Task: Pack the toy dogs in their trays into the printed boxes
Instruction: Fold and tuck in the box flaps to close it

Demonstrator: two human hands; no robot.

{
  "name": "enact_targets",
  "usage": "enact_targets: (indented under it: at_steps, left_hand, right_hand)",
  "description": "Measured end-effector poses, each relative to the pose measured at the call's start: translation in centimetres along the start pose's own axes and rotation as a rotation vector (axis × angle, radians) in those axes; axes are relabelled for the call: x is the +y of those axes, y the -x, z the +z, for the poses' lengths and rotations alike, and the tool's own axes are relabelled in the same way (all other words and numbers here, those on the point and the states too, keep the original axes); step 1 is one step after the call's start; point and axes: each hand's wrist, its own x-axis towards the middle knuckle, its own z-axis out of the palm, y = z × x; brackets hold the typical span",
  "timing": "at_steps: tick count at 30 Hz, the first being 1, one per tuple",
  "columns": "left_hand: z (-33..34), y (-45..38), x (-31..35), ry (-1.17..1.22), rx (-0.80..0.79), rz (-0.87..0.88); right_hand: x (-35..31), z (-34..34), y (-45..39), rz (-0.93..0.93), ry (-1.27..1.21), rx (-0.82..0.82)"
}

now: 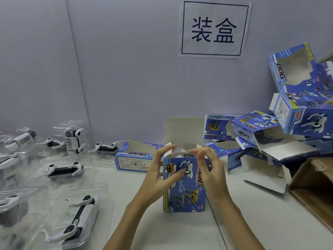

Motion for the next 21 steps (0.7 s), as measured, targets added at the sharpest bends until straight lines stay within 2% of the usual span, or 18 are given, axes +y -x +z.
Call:
enact_targets:
  at_steps: [5, 8, 11, 14, 18, 21]
  left_hand:
    - [-0.3, -0.7, 1.3, -0.203, 0.139, 0.093]
    - [0.3, -1.1, 2.0, -0.047, 0.191, 0.093]
    - [0.7, -1.3, 1.7, 0.031, 0.238, 0.073]
    - [1.3, -1.5, 1.5, 0.158, 0.281, -0.015]
    - [1.8, -2.0, 2.3, 0.388, 0.308, -0.043]
    - [1.4, -2.2, 1.9, 0.36, 0.269, -0.045]
  right_hand:
    - [-0.2, 0.3, -0.4, 0.041, -0.025, 0.092]
    - [0.1, 0.2, -0.5, 0.043, -0.07, 0.094]
    - [0.2, 0.0, -0.6, 0.155, -0.27, 0.095]
    - [0.2, 0.1, -1.0, 0.182, -0.401, 0.142]
    - [-0.2, 0.4, -1.4, 0.181, -0.39, 0.094]
    - [-0.1, 0.6, -1.4, 0.186, -0.366, 0.099]
